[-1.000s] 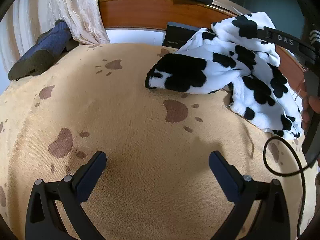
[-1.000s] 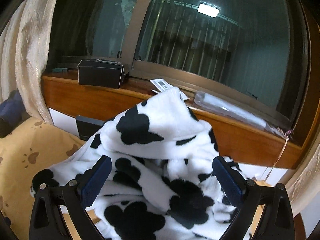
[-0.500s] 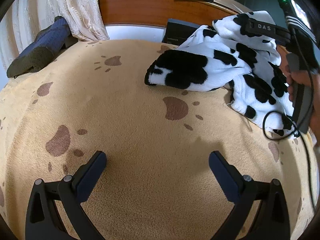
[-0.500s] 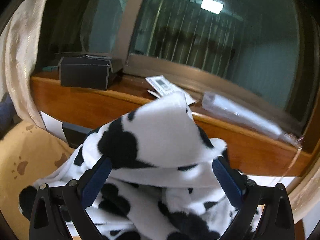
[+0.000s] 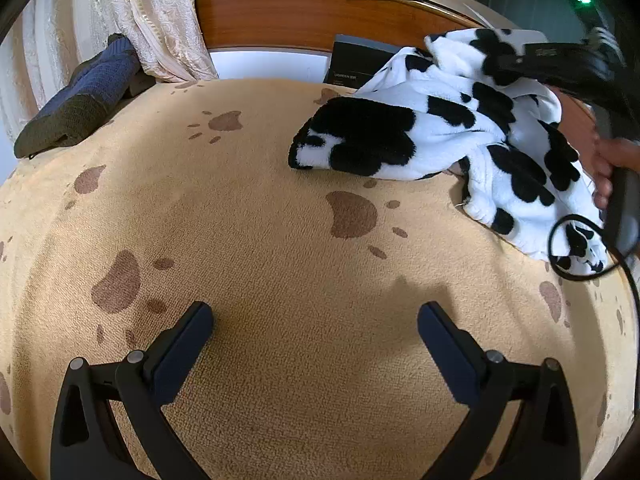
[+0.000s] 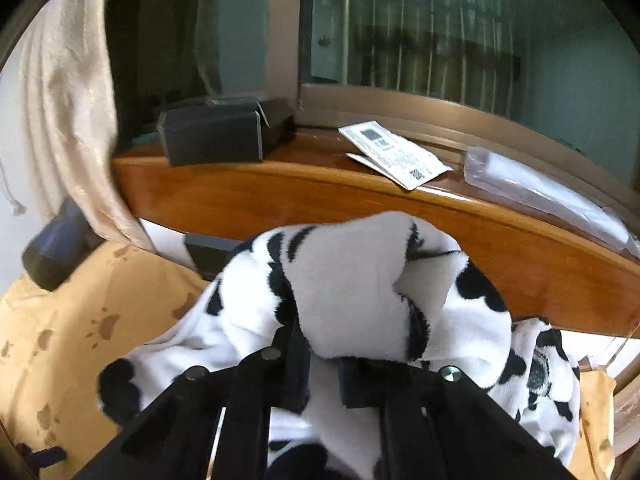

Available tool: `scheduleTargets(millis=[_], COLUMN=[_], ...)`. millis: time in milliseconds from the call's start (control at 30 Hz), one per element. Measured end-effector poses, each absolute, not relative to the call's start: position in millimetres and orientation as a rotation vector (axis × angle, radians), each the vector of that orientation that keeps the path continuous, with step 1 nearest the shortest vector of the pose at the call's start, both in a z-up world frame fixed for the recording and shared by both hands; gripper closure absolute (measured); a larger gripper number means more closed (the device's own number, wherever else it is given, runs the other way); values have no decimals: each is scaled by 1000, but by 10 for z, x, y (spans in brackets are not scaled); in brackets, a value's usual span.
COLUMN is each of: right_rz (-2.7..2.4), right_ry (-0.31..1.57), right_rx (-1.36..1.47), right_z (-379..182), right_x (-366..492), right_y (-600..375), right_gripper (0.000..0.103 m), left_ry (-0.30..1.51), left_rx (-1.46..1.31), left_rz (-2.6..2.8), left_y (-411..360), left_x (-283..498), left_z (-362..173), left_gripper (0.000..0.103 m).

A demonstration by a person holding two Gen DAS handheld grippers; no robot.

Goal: Fold clothes

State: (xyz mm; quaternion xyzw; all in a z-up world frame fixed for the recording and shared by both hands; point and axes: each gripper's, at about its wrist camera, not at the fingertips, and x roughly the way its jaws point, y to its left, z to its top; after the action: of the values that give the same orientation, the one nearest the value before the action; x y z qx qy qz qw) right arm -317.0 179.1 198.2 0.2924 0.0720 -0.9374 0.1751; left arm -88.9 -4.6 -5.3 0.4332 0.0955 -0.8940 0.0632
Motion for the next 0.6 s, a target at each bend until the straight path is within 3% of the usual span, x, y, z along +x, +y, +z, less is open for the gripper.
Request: scheduleTargets(millis=[300,600], right_rz=[-2643,-2757], right_ry=[-10,-214], right_rx=[663,417], right_z=[2672,3384], right_x=[-2511,-1336], right_y=[2221,2896], right_gripper=[93,93], left_ry=[302,394], left_rx=[1303,1289], left_rz=[-2705,-2726], left_y=[-65,-151], left_x=[-882,-850], left_z=[-55,-45], left_gripper=[0,0])
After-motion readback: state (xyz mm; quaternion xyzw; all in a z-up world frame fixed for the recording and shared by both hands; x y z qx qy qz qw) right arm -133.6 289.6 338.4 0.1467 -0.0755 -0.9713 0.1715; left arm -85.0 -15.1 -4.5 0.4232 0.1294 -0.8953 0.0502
